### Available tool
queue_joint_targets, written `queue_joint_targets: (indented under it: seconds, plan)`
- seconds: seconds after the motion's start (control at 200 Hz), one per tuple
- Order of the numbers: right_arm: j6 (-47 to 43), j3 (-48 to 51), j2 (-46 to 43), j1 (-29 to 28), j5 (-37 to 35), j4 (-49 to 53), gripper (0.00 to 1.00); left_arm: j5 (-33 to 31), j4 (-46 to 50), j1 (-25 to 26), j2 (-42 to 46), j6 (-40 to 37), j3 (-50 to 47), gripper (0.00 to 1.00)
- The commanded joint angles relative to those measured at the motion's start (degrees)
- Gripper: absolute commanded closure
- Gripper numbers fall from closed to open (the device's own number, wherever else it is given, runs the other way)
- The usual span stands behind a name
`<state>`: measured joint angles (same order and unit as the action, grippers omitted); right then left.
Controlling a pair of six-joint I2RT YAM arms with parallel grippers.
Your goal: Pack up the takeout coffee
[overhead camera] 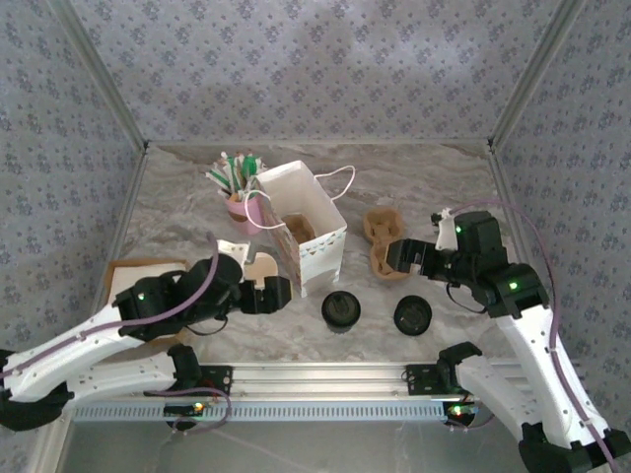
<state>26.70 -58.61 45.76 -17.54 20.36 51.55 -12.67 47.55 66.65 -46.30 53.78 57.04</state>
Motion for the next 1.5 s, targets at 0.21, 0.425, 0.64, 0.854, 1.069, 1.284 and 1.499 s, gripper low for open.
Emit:
queue_joint_targets:
  seconds: [0.21, 0.425, 0.64, 0.854, 1.069, 1.284, 1.499]
  plan:
    - [-3.0, 6.5, 2.7, -3.1, 8.5, -8.7, 0.02, -8.5, -1.3, 6.8, -5.4, -0.9, 2.7, 0.01]
    - [-5.4, 4.8, 6.1, -12.5, 0.7, -7.4, 0.04, -9.7, -4.7, 7.3, -3.3, -3.7, -1.6, 0.01]
    - [-7.7, -1.4, 10.3, -21.4, -9.6, -0.9, 0.10, -13.1, -2.9, 7.3, -0.1, -4.7, -2.9, 0.01]
    - [-9.5, -6.2, 13.8, -27.9, -16.3, 5.0, 0.11, -15.7, -5.3, 7.3, 4.7, -3.8, -6.6, 0.01]
    - [-10.4, -8.8, 18.5, -33.8, -20.1, 7.4, 0.11, -14.3, -4.3, 7.3, 7.1, -3.6, -9.2, 0.00]
    - [-11.6, -11.5, 23.2, -38.7, -21.9, 8.4, 0.11, -13.2, -3.0, 7.2, 8.6, -2.9, -10.6, 0.01]
    - [-9.1, -13.0, 26.8, -42.0, -25.5, 10.8, 0.10, -13.2, -3.6, 7.2, 8.9, -2.9, -11.1, 0.01]
